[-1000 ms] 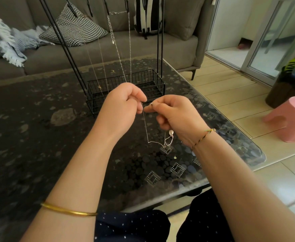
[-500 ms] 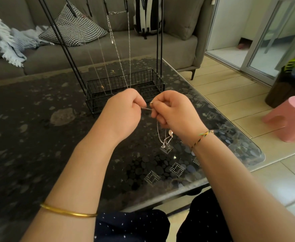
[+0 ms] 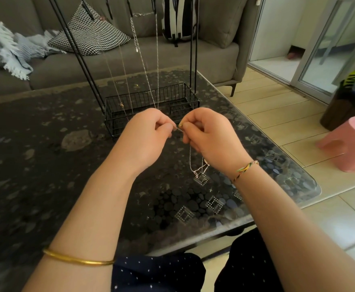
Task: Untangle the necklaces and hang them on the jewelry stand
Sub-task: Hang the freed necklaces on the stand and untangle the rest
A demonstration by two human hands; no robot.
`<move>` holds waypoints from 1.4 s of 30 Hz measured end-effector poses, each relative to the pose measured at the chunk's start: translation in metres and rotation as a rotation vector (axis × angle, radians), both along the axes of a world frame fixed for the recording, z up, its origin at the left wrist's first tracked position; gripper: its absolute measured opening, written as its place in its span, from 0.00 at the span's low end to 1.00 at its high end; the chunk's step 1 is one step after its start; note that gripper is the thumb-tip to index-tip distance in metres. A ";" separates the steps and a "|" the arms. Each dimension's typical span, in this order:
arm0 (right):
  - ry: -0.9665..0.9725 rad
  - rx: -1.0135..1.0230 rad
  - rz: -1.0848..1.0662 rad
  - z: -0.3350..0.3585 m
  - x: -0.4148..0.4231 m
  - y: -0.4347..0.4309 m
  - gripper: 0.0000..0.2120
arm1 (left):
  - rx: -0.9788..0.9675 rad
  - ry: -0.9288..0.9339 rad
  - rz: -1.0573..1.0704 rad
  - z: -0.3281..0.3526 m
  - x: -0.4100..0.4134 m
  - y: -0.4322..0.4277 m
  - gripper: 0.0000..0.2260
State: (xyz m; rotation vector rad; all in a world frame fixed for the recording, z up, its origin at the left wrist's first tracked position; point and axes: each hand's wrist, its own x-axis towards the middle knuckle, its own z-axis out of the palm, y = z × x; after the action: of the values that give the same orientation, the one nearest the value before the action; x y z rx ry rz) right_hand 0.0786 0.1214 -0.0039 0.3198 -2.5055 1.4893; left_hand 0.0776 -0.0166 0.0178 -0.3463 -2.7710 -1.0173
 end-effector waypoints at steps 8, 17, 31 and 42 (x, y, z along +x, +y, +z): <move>0.103 0.092 -0.008 -0.002 0.000 -0.003 0.06 | -0.006 -0.013 0.035 0.003 0.002 0.002 0.11; 0.210 0.199 -0.020 -0.002 0.004 -0.006 0.05 | -0.036 0.050 0.025 0.002 0.002 0.001 0.12; 0.241 0.288 -0.065 -0.002 0.004 -0.009 0.06 | -0.064 0.178 0.025 0.002 0.004 0.003 0.10; 0.228 0.317 -0.134 -0.001 0.004 -0.012 0.07 | -0.127 0.200 0.032 -0.001 0.001 0.003 0.10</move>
State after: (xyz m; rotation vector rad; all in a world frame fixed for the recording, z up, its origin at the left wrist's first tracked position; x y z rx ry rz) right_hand 0.0824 0.1093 -0.0053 0.3416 -2.5138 0.9463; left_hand 0.0788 -0.0137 0.0173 -0.3967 -2.6565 -0.7562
